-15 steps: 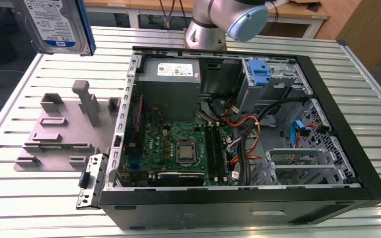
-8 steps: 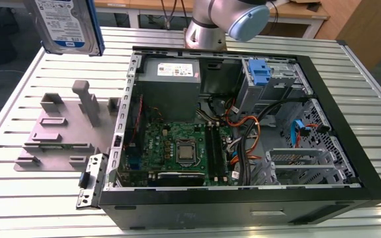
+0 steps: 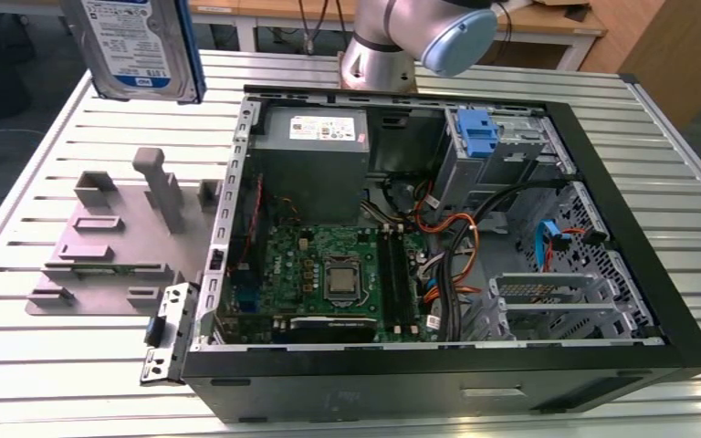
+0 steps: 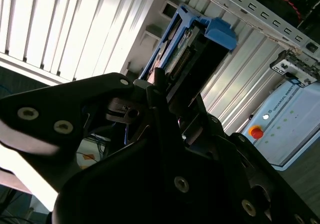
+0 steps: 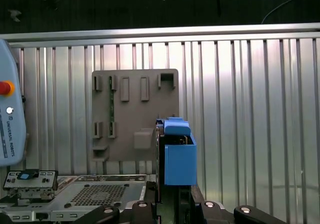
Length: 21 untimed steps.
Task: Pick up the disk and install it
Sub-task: 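Pick up the disk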
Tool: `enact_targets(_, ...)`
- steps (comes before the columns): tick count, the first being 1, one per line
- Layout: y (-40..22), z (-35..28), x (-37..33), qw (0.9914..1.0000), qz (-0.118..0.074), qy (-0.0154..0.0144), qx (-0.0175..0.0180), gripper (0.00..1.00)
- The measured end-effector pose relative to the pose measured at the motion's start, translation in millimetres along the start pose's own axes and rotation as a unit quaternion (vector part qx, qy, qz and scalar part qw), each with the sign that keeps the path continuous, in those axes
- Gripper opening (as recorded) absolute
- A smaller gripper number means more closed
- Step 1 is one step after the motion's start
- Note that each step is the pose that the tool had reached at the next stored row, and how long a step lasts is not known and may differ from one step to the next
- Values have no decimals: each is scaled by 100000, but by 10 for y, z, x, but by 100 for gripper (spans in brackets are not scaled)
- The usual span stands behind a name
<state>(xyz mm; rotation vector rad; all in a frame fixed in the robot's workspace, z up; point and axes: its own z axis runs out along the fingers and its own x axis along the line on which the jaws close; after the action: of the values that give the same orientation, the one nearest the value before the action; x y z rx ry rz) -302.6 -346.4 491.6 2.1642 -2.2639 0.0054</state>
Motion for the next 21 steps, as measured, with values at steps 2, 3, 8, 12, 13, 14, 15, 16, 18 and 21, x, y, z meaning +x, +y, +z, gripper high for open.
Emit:
enact_targets(2, -39, 0, -2, 100000, -3, -3, 4, 35)
enact_targets(3, -60, 0, -3, 100000, -2, -1, 0, 35)
enact_targets(8, -151, -1, -7, 100000, -5, -2, 0, 35)
enact_targets(12, -225, -1, -10, 100000, 0, 0, 2, 35)
enact_targets(13, -244, -1, -11, 100000, -2, -4, 4, 35)
enact_targets(14, -263, -1, -12, 100000, -4, -3, 4, 35)
enact_targets(15, -281, -1, -13, 100000, -2, -4, 4, 35)
enact_targets(16, -301, -1, -14, 100000, -2, 0, -1, 35)
enact_targets(18, -339, -1, -15, 100000, -4, -1, 0, 35)
enact_targets(21, -400, -1, -18, 100000, -6, -1, 1, 35)
